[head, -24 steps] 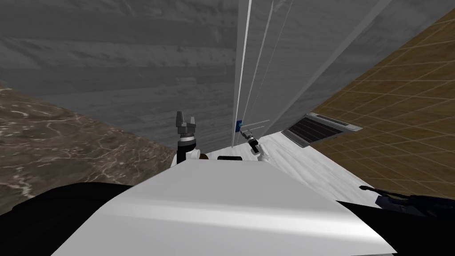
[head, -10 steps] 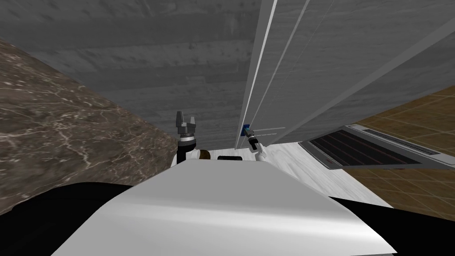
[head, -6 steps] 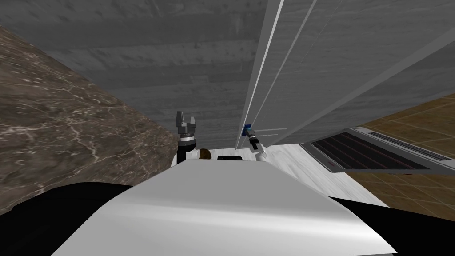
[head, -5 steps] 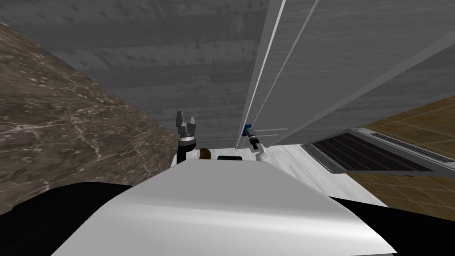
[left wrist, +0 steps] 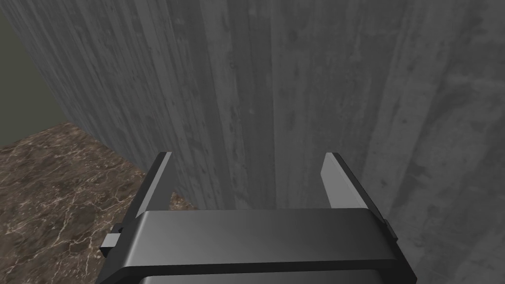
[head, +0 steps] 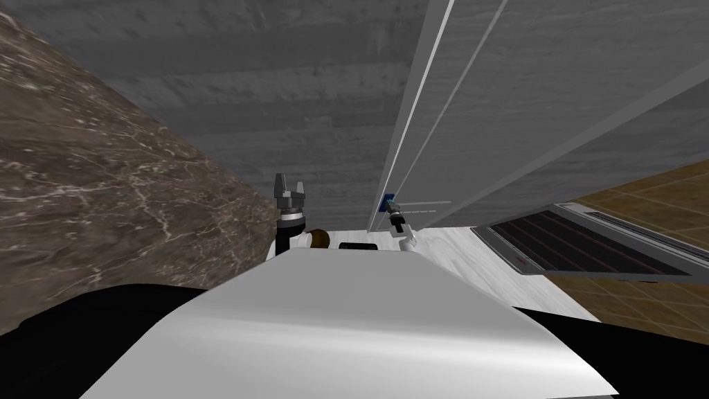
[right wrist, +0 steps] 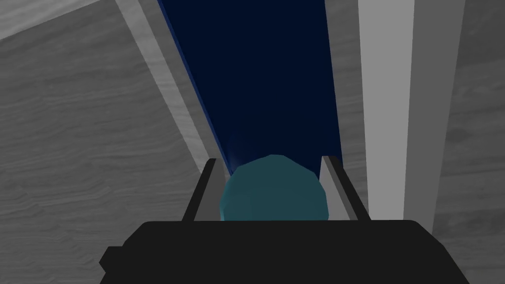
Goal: Pull the door open
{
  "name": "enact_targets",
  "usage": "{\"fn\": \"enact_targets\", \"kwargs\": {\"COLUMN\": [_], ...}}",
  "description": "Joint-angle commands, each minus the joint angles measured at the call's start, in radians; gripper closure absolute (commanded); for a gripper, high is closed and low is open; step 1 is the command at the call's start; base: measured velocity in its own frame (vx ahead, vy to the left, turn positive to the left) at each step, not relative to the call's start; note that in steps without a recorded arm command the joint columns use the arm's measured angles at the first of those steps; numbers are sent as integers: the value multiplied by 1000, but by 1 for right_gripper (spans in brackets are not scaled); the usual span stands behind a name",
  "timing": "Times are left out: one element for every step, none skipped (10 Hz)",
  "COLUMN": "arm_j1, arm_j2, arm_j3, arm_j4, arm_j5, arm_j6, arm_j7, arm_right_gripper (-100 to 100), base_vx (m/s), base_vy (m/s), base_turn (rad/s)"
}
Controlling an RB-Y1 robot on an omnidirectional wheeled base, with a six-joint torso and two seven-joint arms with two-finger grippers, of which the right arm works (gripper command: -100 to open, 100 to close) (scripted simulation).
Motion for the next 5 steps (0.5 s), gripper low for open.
{"fn": "enact_targets", "kwargs": {"arm_j1": [-3,-3,-2,-2,-1], "arm_j2": [-6,-6,-10,-10,-14], "arm_j3": [-20,-20,-24,-24,-28], "arm_j4": [4,4,5,5,6], "arm_j5": [-50,-74,-104,-132,-160], "arm_j6": [19,19,42,42,64], "arm_j7": [4,4,1,1,-2], "arm_right_gripper": [100,100,100,100,100], "base_vx": [-22,-25,-27,-25,-40], "base_vy": [4,0,1,-4,7], "base_turn": [59,36,65,43,65]}}
